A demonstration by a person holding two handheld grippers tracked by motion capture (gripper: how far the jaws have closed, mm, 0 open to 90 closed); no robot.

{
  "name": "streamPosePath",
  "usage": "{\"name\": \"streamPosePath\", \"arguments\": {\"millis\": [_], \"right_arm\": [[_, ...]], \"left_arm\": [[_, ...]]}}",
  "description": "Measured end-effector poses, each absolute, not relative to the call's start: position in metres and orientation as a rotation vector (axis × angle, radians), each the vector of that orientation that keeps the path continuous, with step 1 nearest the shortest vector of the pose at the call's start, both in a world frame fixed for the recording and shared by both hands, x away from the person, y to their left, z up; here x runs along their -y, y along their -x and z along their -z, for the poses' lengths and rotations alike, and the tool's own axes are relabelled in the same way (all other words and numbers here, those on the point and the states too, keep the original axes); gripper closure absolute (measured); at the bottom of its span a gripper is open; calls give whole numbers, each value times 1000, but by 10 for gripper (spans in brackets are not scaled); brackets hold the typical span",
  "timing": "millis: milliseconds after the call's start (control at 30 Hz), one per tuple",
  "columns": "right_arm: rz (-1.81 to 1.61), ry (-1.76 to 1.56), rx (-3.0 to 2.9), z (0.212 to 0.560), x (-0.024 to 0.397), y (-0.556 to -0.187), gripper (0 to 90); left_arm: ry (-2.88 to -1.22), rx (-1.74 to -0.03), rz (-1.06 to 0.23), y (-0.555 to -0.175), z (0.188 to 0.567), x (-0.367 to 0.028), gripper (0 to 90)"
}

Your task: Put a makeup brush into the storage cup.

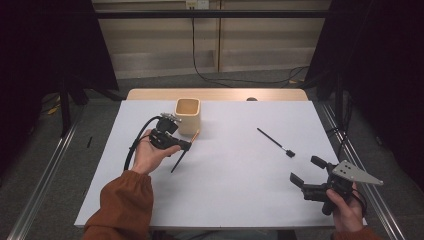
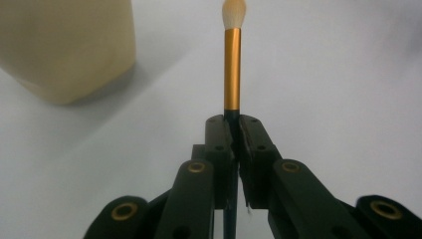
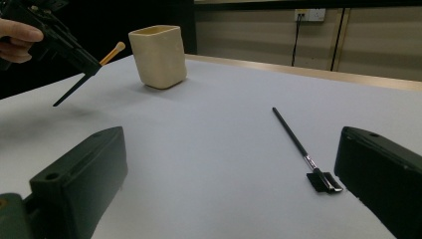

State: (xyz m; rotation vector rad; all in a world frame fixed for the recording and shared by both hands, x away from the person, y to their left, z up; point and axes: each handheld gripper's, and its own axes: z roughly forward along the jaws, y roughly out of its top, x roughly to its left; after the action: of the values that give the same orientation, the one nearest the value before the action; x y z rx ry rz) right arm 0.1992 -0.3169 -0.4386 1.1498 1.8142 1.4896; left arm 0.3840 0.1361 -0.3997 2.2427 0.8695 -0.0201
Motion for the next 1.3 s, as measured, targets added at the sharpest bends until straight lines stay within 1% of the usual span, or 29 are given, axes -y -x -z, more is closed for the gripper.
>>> {"name": "streamPosePath", "arguments": {"millis": [100,233,333,367,467,533,600,633,767,967,1300], "right_arm": [[-1490,-1153,-1813,439,317,-199,0],[-1490,-1155,-1813,439,317,-200,0],[-1489,-1151,-1814,439,317,-199,0],[-1488,-1151,-1815,439,317,-199,0],[-1490,-1153,-1813,439,317,-199,0],[-1489,-1153,-1814,439,317,-199,0],[-1491,-1153,-1814,439,317,-199,0],[-1490,-1154,-1814,439,317,-200,0],[-1487,-1150,-1815,439,317,-199,0],[-1490,-1154,-1814,439,317,-199,0],[-1501,-1151,-1814,438,317,-199,0]], "left_arm": [[-2203,-831,-5,-378,396,-137,840],[-2202,-815,-8,-374,395,-136,839],[-2176,-800,-34,-372,394,-135,839],[-2137,-794,-48,-372,392,-137,839],[-2100,-794,-68,-371,390,-139,839],[-2076,-768,-63,-371,389,-141,839],[-2058,-746,-85,-369,387,-143,839],[-2022,-739,-97,-368,388,-144,839],[-1990,-737,-115,-368,388,-147,839],[-1886,-726,-168,-365,383,-156,839],[-1846,-660,-216,-361,385,-155,838]]}}
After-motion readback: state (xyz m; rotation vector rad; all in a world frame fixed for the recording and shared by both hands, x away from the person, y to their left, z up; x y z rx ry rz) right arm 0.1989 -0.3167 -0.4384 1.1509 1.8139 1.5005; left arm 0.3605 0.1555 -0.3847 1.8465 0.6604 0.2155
